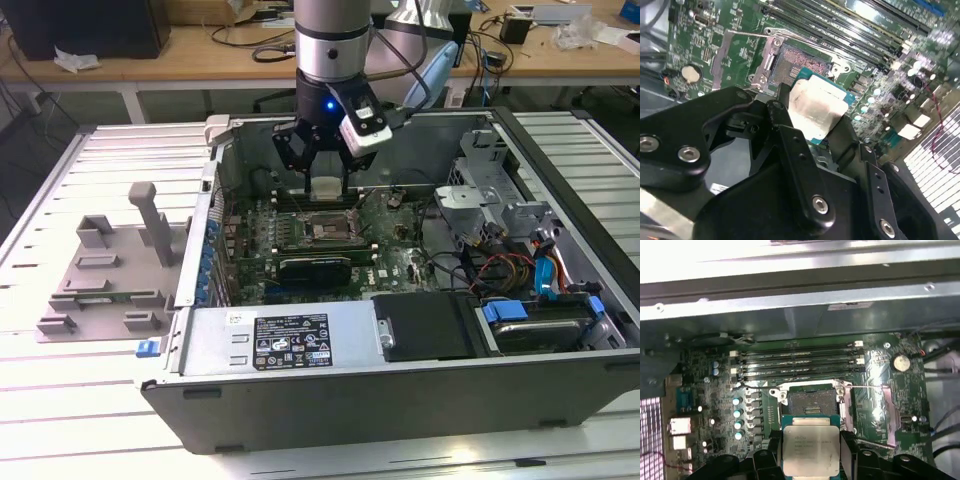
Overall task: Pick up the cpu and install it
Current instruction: 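Place the cpu into insertion slot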
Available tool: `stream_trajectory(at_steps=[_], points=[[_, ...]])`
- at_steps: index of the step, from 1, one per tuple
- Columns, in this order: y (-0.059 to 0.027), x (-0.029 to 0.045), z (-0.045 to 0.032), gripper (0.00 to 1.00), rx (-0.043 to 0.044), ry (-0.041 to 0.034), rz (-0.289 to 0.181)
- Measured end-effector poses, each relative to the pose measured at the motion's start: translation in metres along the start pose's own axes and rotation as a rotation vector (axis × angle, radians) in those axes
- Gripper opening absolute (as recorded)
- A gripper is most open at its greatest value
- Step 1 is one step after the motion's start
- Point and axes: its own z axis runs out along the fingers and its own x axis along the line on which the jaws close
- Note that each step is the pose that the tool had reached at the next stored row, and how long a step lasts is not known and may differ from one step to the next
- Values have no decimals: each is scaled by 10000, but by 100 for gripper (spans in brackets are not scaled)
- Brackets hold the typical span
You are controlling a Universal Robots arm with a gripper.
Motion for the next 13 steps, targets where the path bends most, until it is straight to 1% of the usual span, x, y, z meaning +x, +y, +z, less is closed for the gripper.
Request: stream_trajectory(at_steps=[1,2,8,10,13], points=[[0,0,4,55,-5,-33,596],[0,0,7,55,-10,-61,1091],[-1,0,14,55,-19,-117,2121],[-1,0,18,55,-25,-158,2853],[-1,0,25,55,-33,-208,3741]])
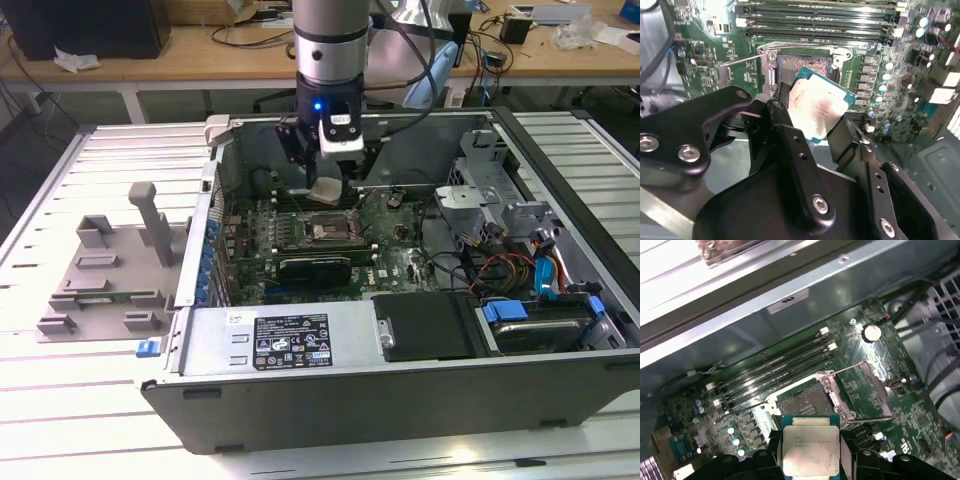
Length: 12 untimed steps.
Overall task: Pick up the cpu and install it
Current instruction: 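Place the cpu into insertion slot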
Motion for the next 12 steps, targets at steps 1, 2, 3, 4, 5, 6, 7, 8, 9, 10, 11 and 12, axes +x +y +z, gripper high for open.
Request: stream_trajectory(at_steps=[1,2,3,4,5,6,7,8,9,10,11,12], points=[[0,0,1,55,-2,-11,198],[0,0,3,55,-4,-25,456],[0,0,6,55,-8,-48,856],[-1,0,9,55,-11,-68,1227],[-1,0,12,55,-15,-94,1686],[-1,0,15,55,-18,-114,2047],[-1,0,20,55,-23,-145,2607],[-1,0,23,55,-25,-161,2892],[-1,0,25,55,-27,-174,3125],[-2,0,27,55,-29,-186,3342],[-2,0,31,55,-33,-210,3775],[-2,0,34,55,-36,-227,4072]])
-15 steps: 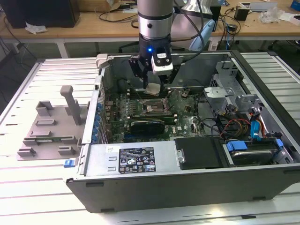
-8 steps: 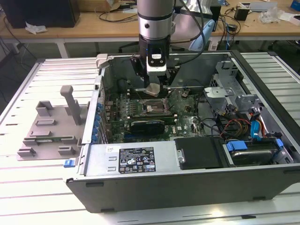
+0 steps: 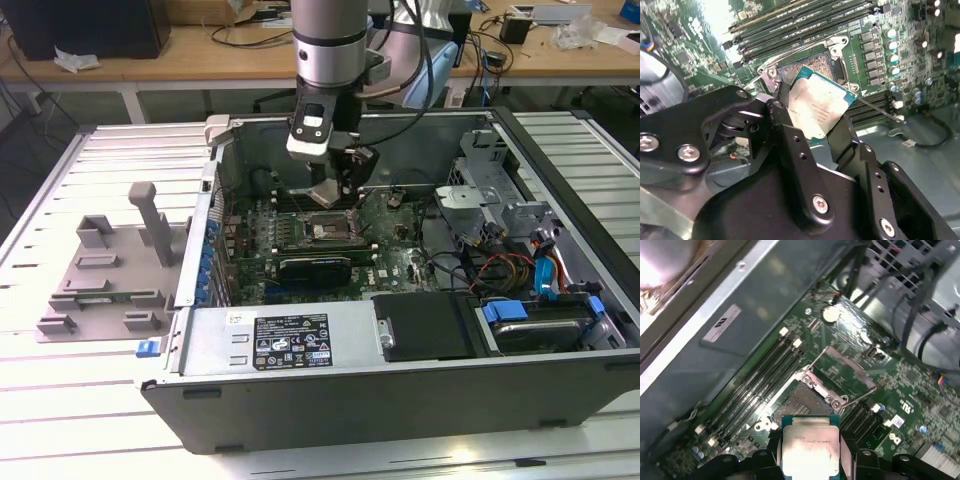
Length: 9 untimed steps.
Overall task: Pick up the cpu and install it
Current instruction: 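Place the cpu into insertion slot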
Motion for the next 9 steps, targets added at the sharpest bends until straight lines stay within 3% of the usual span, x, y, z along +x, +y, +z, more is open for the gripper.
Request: stream_trajectory(at_steps=[9], points=[[-1,0,23,55,-21,-137,2462]])
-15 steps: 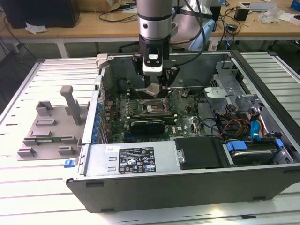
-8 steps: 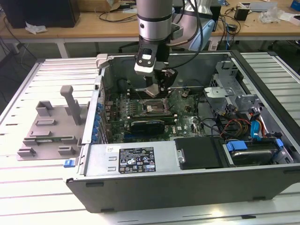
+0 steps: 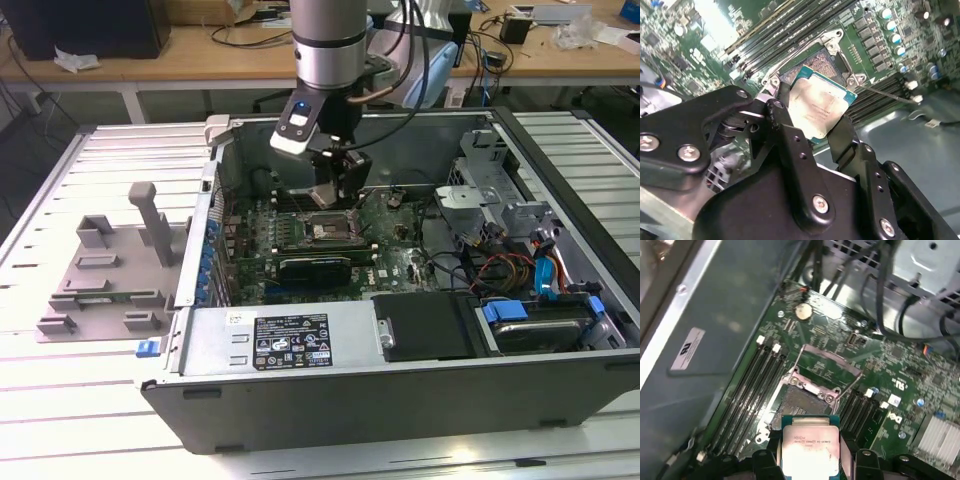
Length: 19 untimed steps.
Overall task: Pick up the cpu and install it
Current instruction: 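Place the cpu into insertion slot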
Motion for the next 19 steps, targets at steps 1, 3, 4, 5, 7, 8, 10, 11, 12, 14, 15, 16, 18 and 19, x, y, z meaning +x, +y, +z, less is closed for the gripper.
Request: stream_trajectory(at_steps=[1,3,4,5,7,8,10,11,12,14,15,16,18,19], points=[[0,0,2,55,-2,-13,232],[0,0,6,55,-6,-36,648],[-1,0,9,55,-9,-51,919],[-1,0,11,55,-11,-62,1113],[-1,0,17,55,-16,-98,1756],[-1,0,20,55,-19,-118,2128],[-1,0,24,55,-23,-140,2525],[-1,0,28,55,-26,-161,2913],[-2,0,31,55,-29,-179,3222],[-2,0,37,55,-34,-213,3842],[-2,-1,38,55,-34,-220,3959],[-2,-1,38,55,-34,-221,3971],[-3,0,59,55,-37,-218,3974],[-3,0,75,55,-36,-220,3974]])
